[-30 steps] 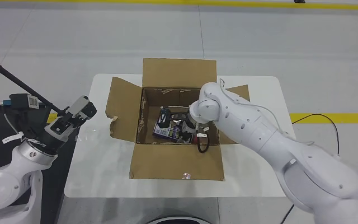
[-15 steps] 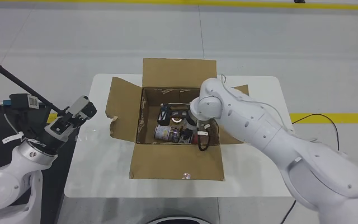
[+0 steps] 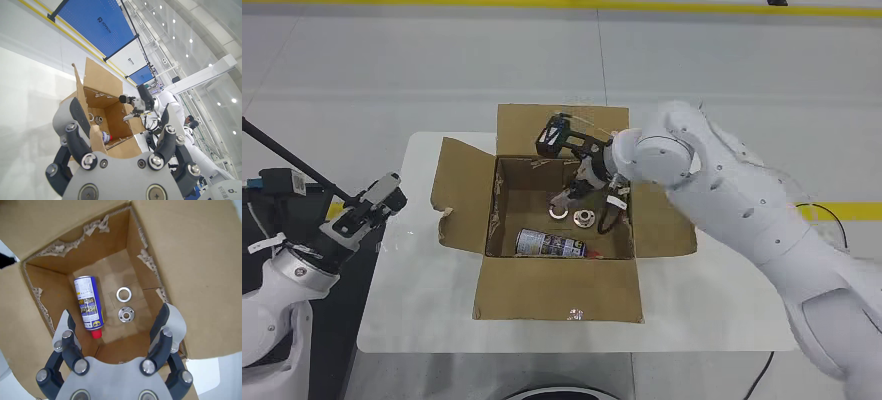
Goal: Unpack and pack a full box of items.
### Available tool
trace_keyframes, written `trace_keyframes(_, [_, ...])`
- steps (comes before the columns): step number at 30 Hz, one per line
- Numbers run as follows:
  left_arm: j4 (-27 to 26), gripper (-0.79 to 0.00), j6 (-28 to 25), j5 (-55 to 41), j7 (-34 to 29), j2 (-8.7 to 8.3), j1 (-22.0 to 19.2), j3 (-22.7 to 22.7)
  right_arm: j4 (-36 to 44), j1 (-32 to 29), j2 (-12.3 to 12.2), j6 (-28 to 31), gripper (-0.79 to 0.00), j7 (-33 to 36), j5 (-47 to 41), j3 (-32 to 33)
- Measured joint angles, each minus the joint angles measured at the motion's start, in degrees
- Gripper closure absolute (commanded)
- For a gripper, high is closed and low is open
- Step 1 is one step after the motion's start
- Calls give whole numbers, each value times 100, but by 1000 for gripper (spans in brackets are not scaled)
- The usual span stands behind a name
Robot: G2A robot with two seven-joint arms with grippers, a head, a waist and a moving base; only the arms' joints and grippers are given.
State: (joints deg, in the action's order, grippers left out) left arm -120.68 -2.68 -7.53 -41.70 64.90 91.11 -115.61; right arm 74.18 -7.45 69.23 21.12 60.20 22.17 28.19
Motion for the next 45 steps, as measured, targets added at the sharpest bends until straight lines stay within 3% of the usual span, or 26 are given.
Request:
trace_keyframes(5, [393, -785, 71, 40, -609, -73, -171, 125, 873, -802, -513, -16, -785, -298, -37, 1087])
trace_keyframes(17, [866, -785, 225, 726, -547, -152, -562, 770, 880, -842, -522, -29, -785, -355, -33, 1124])
trace_keyframes(27, [672, -785, 296, 618, -471, -174, -742, 1212, 1077, -1521, -786, -228, -785, -983, -197, 2109])
trace_keyframes(40, [223, -785, 333, 496, -373, -185, -863, 1815, 1604, -3142, -1304, 114, -785, -741, -1306, 4049])
trace_keyframes(45, [217, -785, 419, 544, -345, -189, -956, 2099, 1658, -3264, -1338, 55, -785, -639, -1310, 4180])
